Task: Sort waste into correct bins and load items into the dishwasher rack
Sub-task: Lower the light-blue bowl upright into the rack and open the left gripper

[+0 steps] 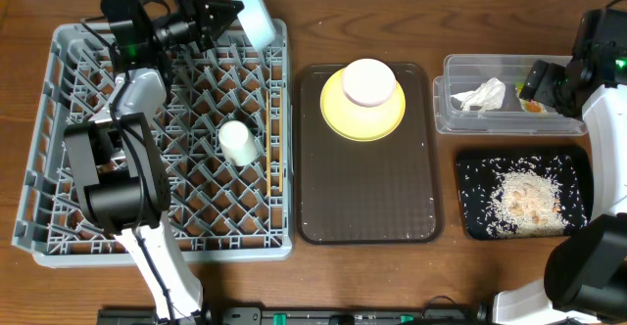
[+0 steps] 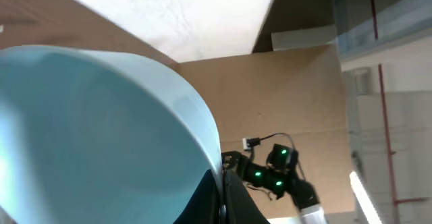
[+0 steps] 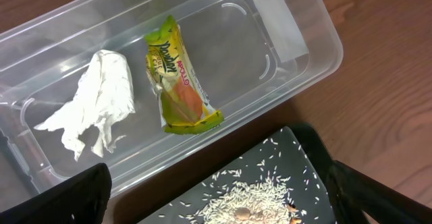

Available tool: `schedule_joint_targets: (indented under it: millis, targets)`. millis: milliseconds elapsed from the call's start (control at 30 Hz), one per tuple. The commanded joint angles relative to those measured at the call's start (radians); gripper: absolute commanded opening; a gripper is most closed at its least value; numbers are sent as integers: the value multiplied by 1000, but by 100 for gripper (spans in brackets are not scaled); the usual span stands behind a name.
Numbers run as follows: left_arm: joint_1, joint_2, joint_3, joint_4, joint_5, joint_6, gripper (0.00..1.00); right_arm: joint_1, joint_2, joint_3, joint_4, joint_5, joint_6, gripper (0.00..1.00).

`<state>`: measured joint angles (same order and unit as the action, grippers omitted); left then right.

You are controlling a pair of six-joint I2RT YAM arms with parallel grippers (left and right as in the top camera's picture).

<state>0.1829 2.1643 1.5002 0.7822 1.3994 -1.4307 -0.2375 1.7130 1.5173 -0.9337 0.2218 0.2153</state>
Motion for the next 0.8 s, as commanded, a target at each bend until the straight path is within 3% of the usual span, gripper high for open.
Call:
schedule_joint_targets:
  millis: [0,200,400,533,767]
  targets:
    - [-6,3,7,8,10,-74,6,-6,-20,18,-2,13,-11,99]
    - [-48,3,6,-53,32,6,6,-6,-20,18,-1,13,-11,99]
    - [-93,4,7,-275,23,195,6,-6,-20,18,-2,13,-11,99]
    - [-81,4,7,-378,-1,282,6,-6,-20,18,-1,13,-11,99]
    - [-24,4,6,-421,1,341,10,-6,-20,18,-2,13,-11,99]
